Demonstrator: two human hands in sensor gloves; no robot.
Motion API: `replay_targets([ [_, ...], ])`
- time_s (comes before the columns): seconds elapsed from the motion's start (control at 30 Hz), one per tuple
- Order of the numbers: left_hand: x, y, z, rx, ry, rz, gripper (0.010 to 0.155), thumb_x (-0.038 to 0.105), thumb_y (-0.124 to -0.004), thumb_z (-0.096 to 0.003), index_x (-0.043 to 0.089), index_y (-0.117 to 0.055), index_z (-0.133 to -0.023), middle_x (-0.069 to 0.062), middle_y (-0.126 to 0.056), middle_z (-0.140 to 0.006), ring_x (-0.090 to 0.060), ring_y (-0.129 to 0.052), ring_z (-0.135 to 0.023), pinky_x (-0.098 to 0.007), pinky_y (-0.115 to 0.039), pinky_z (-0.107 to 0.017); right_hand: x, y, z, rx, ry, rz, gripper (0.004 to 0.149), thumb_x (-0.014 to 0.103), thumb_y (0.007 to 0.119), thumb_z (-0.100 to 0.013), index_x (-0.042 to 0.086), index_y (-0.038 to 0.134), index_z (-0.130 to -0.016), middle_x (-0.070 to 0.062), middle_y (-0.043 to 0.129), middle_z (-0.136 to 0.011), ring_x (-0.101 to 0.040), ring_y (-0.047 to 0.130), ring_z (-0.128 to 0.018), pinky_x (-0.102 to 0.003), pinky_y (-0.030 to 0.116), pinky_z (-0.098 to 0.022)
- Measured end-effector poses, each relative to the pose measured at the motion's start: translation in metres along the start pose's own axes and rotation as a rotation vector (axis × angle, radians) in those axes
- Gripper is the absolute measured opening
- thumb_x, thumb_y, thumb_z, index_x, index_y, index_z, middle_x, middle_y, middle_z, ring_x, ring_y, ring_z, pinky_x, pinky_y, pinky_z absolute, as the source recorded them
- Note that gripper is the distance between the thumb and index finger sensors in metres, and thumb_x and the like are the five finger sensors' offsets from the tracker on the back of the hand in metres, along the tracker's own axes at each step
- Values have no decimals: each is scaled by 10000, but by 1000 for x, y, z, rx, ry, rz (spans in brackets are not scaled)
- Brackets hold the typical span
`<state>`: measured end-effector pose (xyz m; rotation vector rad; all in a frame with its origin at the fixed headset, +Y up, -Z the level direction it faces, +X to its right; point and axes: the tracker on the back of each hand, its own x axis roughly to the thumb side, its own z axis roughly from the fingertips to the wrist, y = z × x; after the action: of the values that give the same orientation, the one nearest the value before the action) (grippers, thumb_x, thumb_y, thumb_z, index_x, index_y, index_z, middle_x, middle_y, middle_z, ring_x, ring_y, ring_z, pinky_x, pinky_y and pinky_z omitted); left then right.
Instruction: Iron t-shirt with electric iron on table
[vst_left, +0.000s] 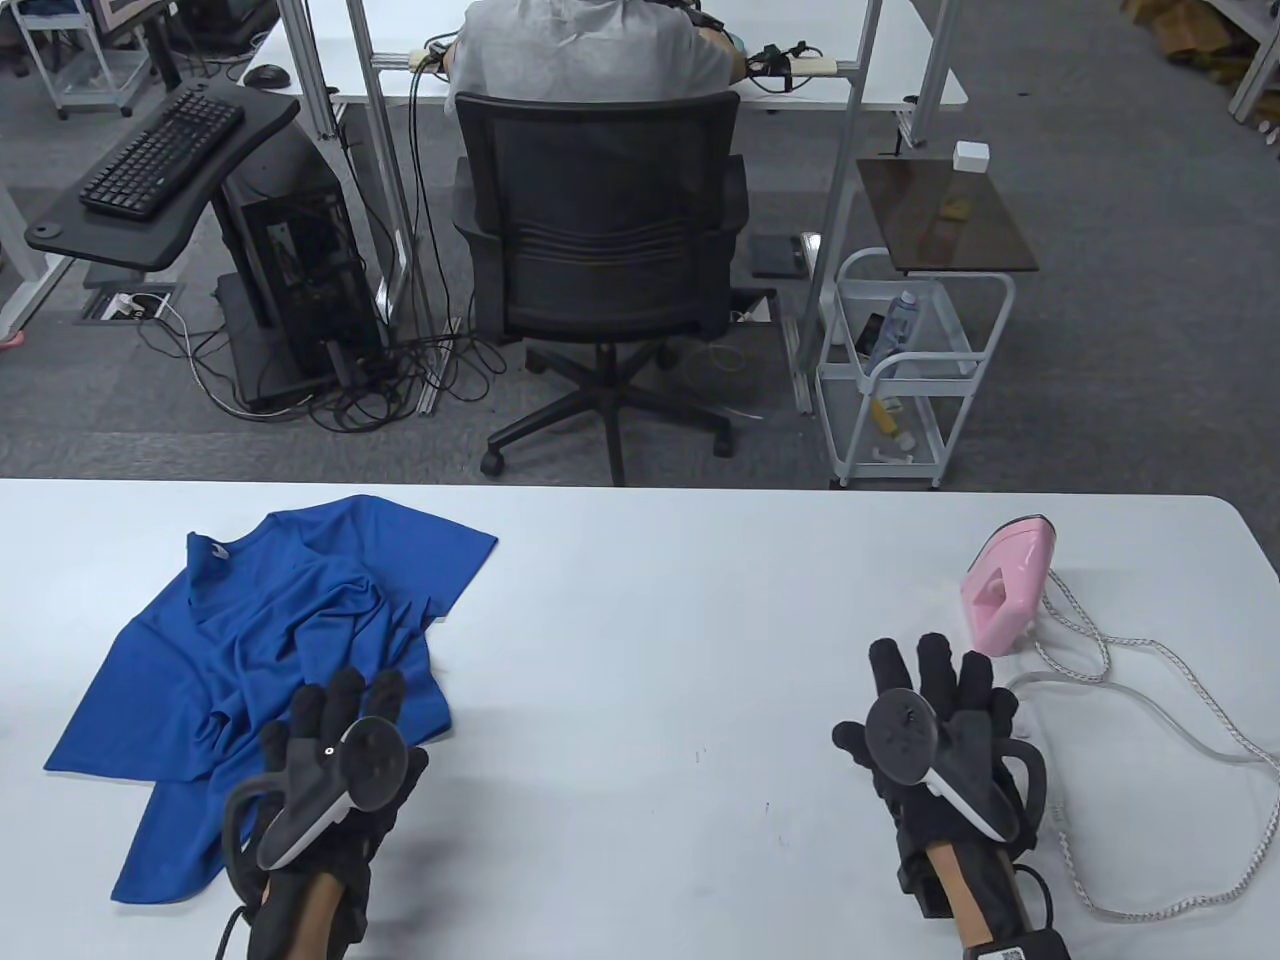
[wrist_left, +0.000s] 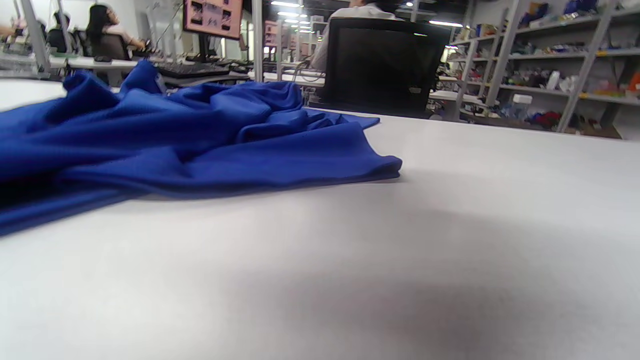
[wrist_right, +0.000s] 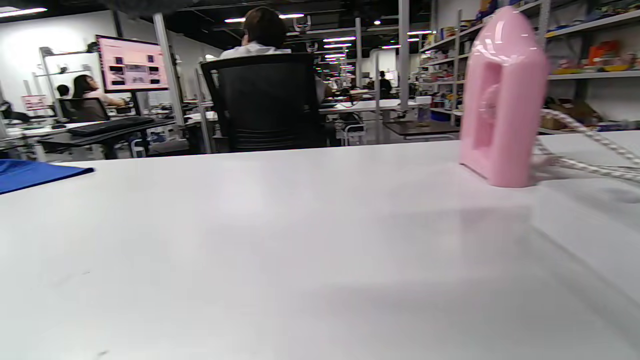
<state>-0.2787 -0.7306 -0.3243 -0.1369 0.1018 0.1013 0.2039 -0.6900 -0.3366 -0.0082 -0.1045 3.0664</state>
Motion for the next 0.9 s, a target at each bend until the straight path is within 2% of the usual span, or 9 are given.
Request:
replay_targets([
  [0.13, 0, -15, -10, -77, 8, -20, 765, 566, -562, -464, 310, -289, -1131, -52, -295, -1215, -427, -340, -1112, -651, -354, -757, 21, 18, 3, 40, -62, 66, 860, 567, 584, -362, 235, 381, -1129, -273, 292, -1175, -649, 338, -1011, -790, 338, -669],
  [0.23, 5, -29, -21, -178, 6, -43, 747, 568, -559, -466, 302, -356, -1134, -33, -360, -1215, -409, -391, -1118, -645, -372, -762, 25, 38, 2, 94, -72, 135, 857, 565, 585, -361, 235, 386, -1126, -272, 302, -1172, -644, 347, -1011, -789, 341, -667],
  [0.33, 11, -41, -34, -241, 8, -69, 746, 571, -557, -466, 303, -364, -1134, -31, -361, -1216, -405, -393, -1119, -645, -370, -764, 25, 47, 1, 119, -67, 170, 853, 562, 585, -362, 235, 388, -1125, -270, 305, -1171, -641, 352, -1011, -788, 340, -668],
  [0.47, 23, -56, -53, -343, 36, -180, 747, 573, -556, -462, 297, -363, -1129, -28, -342, -1210, -376, -361, -1122, -629, -375, -768, 23, 49, 1, 107, -66, 162, 848, 555, 594, -363, 234, 399, -1123, -268, 311, -1171, -638, 365, -1011, -787, 344, -670],
  [0.53, 30, -60, -56, -371, 33, -185, 785, 576, -558, -460, 265, -283, -1126, -60, -289, -1200, -377, -365, -1119, -627, -377, -767, 22, 48, 1, 101, -62, 159, 845, 552, 597, -364, 232, 405, -1122, -267, 318, -1170, -638, 368, -1011, -787, 345, -670],
  [0.73, 57, -61, -52, -431, -23, -119, 760, 547, -545, -478, 263, -268, -1126, -74, -240, -1192, -393, -335, -1116, -638, -336, -766, 20, 49, 1, 95, -65, 159, 819, 541, 607, -375, 231, 449, -1116, -268, 334, -1168, -632, 382, -1012, -782, 361, -672],
  [0.9, 89, -63, -49, -455, -114, -108, 703, 530, -545, -488, 330, -308, -1119, -15, -242, -1197, -408, -277, -1115, -653, -295, -758, 22, 48, 1, 86, -73, 162, 808, 537, 608, -378, 231, 464, -1112, -266, 344, -1167, -631, 393, -1010, -778, 370, -674],
])
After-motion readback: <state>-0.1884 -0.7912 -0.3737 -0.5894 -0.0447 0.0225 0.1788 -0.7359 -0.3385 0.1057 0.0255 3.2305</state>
